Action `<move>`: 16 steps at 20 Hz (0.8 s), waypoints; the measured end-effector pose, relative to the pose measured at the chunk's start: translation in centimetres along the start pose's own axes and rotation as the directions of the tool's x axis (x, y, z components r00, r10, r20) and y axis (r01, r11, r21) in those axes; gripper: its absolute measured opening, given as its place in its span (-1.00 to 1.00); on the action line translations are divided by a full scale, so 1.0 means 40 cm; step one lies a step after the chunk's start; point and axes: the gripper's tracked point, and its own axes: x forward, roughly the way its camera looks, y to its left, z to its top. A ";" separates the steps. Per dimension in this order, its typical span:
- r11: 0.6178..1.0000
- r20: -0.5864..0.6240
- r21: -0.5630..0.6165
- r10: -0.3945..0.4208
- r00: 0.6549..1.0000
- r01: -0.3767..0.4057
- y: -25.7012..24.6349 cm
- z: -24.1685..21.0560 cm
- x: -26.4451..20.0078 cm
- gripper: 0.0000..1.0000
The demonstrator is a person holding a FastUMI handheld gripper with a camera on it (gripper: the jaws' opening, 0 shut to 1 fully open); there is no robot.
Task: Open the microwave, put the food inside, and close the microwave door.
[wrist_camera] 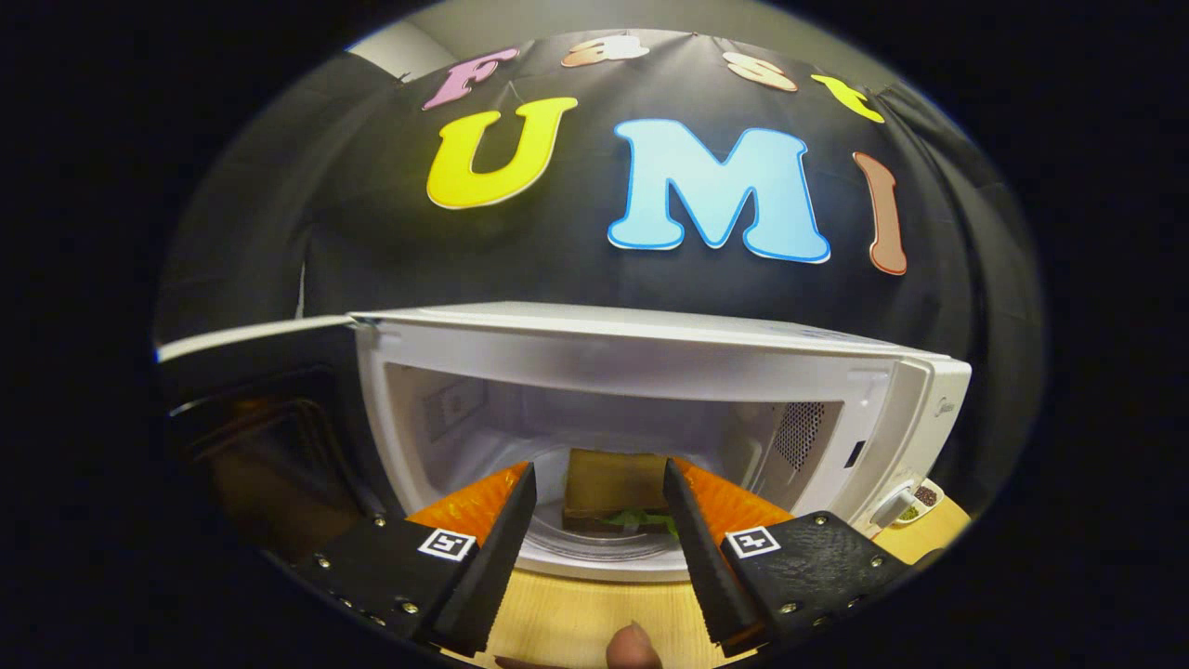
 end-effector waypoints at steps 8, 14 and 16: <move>0.959 0.166 -0.034 0.281 0.945 -0.280 0.172 0.186 -0.382 0.66; 0.899 0.204 -0.051 0.435 0.877 -0.435 0.278 0.230 -0.600 0.66; 0.875 0.213 -0.057 0.481 0.851 -0.480 0.320 0.232 -0.656 0.66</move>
